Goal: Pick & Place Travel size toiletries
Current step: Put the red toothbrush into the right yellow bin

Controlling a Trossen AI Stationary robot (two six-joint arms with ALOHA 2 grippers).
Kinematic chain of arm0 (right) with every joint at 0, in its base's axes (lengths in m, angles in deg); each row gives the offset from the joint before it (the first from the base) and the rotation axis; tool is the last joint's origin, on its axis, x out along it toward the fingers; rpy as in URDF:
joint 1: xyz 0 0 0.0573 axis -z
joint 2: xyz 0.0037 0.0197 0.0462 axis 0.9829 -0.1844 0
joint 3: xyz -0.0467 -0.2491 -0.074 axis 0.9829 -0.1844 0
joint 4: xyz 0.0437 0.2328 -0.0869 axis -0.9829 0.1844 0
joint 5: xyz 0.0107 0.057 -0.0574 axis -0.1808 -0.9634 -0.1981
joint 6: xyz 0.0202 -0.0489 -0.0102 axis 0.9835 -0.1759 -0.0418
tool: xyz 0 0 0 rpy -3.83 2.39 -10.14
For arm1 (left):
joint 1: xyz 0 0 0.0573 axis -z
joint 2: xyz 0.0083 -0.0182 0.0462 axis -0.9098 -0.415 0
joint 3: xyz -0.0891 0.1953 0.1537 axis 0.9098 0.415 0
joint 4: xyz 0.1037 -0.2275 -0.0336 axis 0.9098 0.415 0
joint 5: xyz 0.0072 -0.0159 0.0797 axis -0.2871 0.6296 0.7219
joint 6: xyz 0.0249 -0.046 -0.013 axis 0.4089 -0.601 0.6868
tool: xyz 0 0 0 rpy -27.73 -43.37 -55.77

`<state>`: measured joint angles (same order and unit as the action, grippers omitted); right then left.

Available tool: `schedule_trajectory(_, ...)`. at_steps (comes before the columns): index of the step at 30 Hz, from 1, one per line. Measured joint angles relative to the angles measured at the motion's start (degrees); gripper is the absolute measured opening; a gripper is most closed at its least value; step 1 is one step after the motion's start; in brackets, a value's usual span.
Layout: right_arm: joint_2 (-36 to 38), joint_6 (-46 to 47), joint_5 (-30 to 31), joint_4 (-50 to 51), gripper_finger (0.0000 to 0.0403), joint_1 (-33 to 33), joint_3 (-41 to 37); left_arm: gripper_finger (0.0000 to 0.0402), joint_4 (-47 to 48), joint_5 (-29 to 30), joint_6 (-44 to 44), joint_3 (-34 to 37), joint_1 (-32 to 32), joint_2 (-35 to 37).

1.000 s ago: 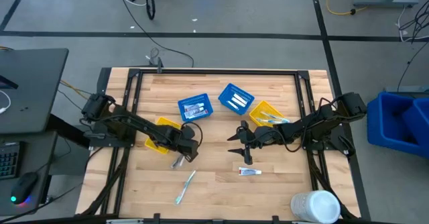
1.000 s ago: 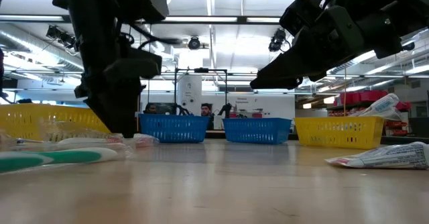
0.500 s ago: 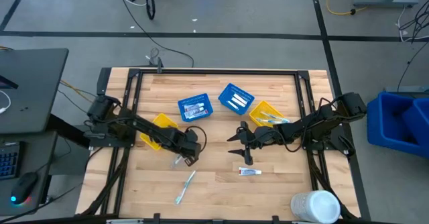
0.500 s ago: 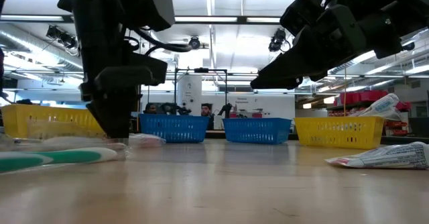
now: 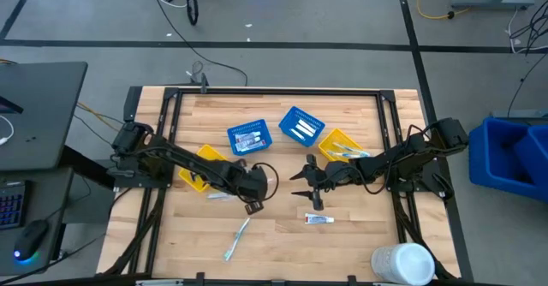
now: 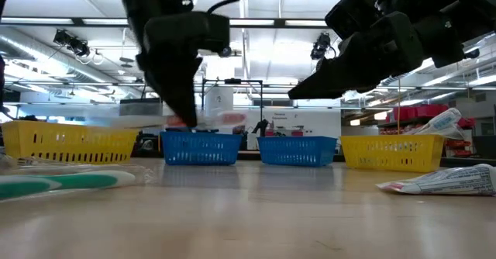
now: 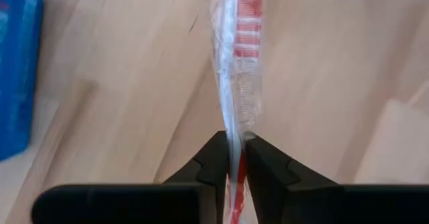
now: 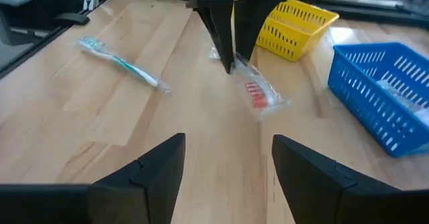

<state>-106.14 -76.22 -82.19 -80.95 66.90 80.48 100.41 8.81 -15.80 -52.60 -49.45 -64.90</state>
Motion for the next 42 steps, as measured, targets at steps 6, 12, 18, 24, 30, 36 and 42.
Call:
schedule_trajectory(6, 0.00, -1.39, 0.00, -2.32, 0.0258, 0.99, 0.00, 0.0041, -8.78, -0.09, 6.51, -0.29, 0.00, 0.00)
schedule_trajectory(12, 0.00, -1.39, -1.26, -3.88, 0.0284, 2.34, 0.00, 0.0043, -16.89, 0.14, 13.38, -0.30, 0.00, 0.02)
schedule_trajectory(18, 0.00, -1.41, -5.92, -6.17, 0.0278, 2.64, 0.00, 0.0049, -18.41, 2.46, 13.73, -0.29, -0.65, 0.08)
schedule_trajectory(24, 0.00, -1.39, -5.92, -6.43, 0.0229, 3.09, 0.00, 0.0041, -21.30, 2.67, 13.80, -0.29, -1.31, 0.09)
schedule_trajectory(30, 0.00, -1.39, -5.47, -6.42, 0.0163, 3.15, 0.00, 0.0051, -21.48, 2.69, 14.31, -0.29, -1.49, 0.11)
schedule_trajectory(36, 0.00, -0.95, -5.42, -6.40, 0.0106, 3.15, 0.00, 0.0044, -21.49, 2.42, 13.72, -0.29, -1.46, 0.11)
schedule_trajectory(42, 0.00, -0.93, -5.42, -6.34, 0.0091, 3.14, 0.00, 0.0059, -21.47, 2.33, 13.50, -0.29, -1.46, 0.11)
